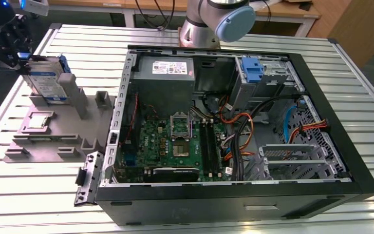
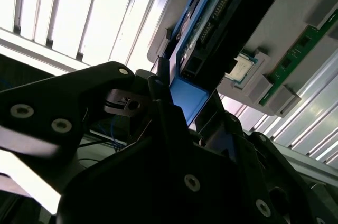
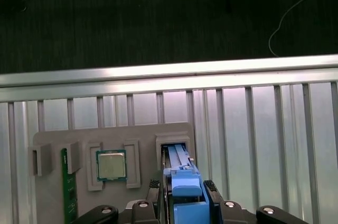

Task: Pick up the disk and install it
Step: 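Pick up the disk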

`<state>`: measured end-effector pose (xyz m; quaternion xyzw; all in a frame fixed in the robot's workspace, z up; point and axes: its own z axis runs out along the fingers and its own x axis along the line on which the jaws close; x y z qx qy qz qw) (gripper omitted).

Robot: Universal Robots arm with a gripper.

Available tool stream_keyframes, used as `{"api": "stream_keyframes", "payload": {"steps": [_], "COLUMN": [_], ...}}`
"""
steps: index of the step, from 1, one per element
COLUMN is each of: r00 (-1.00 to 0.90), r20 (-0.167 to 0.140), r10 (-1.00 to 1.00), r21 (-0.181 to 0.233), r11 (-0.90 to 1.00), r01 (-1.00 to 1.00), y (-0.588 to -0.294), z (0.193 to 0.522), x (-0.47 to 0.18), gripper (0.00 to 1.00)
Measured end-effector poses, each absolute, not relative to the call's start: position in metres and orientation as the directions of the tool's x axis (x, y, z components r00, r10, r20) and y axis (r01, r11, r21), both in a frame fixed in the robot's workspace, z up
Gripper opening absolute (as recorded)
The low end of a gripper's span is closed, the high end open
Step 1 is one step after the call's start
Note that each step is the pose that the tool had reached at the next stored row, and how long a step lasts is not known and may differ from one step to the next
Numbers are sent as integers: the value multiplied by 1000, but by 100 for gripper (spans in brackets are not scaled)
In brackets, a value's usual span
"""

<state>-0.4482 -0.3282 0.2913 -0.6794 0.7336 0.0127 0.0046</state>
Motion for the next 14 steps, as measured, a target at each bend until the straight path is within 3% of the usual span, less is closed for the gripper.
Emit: {"api": "stream_keyframes", "payload": {"steps": [5, 6, 14], "r00": [-72, -71, -70], "r20": [-24, -24, -24], "r10": [-997, -997, -997], "r21": [12, 12, 12], "r11": [72, 71, 70], "r01": [-997, -997, -997], "y": [-328, -328, -328], "z": [291, 291, 291], "x": [-448, -448, -448], "gripper": [44, 37, 37]}}
